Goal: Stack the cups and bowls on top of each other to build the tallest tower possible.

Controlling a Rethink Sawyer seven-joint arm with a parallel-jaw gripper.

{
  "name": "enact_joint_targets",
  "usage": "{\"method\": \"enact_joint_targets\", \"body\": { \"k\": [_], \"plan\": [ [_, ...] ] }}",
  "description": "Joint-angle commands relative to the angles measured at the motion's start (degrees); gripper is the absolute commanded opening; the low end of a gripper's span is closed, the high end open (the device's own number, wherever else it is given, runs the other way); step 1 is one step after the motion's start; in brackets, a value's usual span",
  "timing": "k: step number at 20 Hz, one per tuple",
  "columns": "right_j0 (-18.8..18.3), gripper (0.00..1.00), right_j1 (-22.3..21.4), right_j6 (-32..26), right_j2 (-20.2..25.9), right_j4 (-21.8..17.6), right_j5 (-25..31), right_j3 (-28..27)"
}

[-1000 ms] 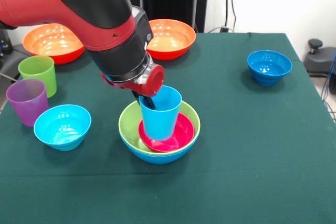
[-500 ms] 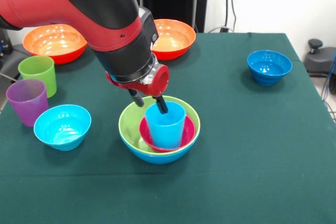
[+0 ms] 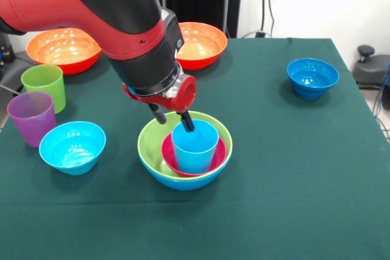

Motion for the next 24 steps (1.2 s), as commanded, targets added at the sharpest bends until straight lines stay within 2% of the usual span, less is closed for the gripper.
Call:
{"method": "enact_joint_targets", "body": {
  "k": [1, 4, 6, 7, 12, 16, 18, 21, 24],
  "plan": [
    [1.34, 1.0, -1.76, -11.87, 1.56, -3.73, 0.0, 1.35],
    [0.24, 1.0, -3.52, -12.19, 2.48, -2.09, 1.38, 3.33],
    [0.23, 1.0, -8.95, -11.74, 2.68, -0.12, 6.95, 4.52],
    [0.39, 1.0, -10.1, -11.51, 2.75, 0.55, 9.33, 4.08],
    [1.33, 1.0, -11.48, -10.85, 3.02, 1.63, 14.9, 1.05],
    [1.92, 1.0, -11.88, -9.96, 3.04, 1.73, 16.83, -0.38],
    [1.56, 1.0, -12.7, -10.13, 3.06, 1.51, 16.0, 1.03],
    [-0.37, 1.0, -14.11, -11.49, 2.87, 0.27, 11.21, 5.71],
    [-2.3, 1.0, -15.22, -14.77, 1.29, -4.72, 4.77, 10.42]
  ]
}}
